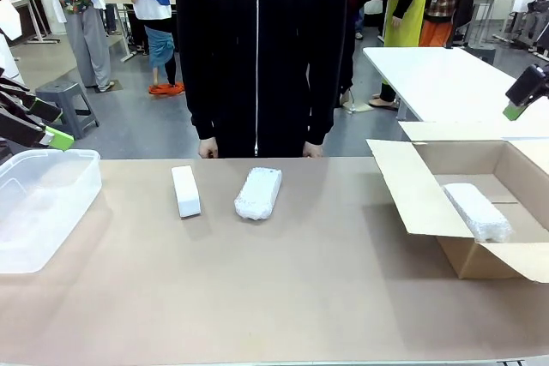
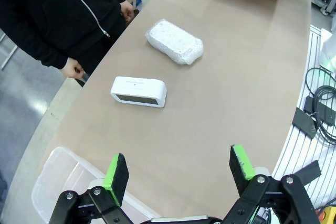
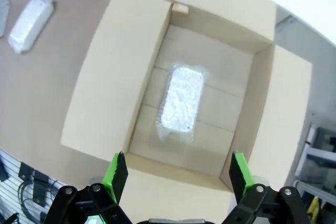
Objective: Separate and place wrapped and unwrapped clocks.
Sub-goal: If the picked Digital clock is wrapped, place it in the Package Box ; if not, place it in the Organizing box, then pick up the Digital clock indicated by the person.
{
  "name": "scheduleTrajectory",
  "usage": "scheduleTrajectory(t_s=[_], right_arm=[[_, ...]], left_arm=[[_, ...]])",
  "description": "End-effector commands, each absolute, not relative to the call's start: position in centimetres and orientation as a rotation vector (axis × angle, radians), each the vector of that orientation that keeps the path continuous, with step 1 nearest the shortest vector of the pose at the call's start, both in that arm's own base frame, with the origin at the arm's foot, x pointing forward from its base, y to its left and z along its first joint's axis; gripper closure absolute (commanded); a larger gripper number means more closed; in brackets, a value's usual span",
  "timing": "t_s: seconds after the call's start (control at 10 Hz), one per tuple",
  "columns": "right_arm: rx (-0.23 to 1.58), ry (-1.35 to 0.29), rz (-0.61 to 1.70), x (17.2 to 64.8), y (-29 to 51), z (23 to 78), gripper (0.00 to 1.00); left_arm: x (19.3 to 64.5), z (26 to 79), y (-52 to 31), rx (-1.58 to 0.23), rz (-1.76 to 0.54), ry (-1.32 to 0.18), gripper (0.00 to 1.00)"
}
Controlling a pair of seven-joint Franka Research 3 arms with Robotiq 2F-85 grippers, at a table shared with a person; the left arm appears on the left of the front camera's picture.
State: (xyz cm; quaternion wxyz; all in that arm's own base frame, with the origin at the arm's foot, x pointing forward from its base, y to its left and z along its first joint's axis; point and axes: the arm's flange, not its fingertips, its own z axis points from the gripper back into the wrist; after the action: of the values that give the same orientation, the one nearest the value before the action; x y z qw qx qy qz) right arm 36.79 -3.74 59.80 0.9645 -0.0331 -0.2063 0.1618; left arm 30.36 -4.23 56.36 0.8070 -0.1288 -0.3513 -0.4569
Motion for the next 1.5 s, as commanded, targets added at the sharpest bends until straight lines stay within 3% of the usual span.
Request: scheduleTrajectory(t_s=[0.0, 1.4], right_arm=[[-0.058, -0.395, 0.327, 37.50, -2.93, 58.84, 0.00], [-0.067, -0.417, 0.327, 36.79, -3.74, 59.80, 0.00]], left_arm=[[30.41, 56.27, -4.21, -0.292, -0.984, -0.754, 0.00], [30.41, 56.27, -4.21, -0.292, -0.984, -0.754, 0.00]])
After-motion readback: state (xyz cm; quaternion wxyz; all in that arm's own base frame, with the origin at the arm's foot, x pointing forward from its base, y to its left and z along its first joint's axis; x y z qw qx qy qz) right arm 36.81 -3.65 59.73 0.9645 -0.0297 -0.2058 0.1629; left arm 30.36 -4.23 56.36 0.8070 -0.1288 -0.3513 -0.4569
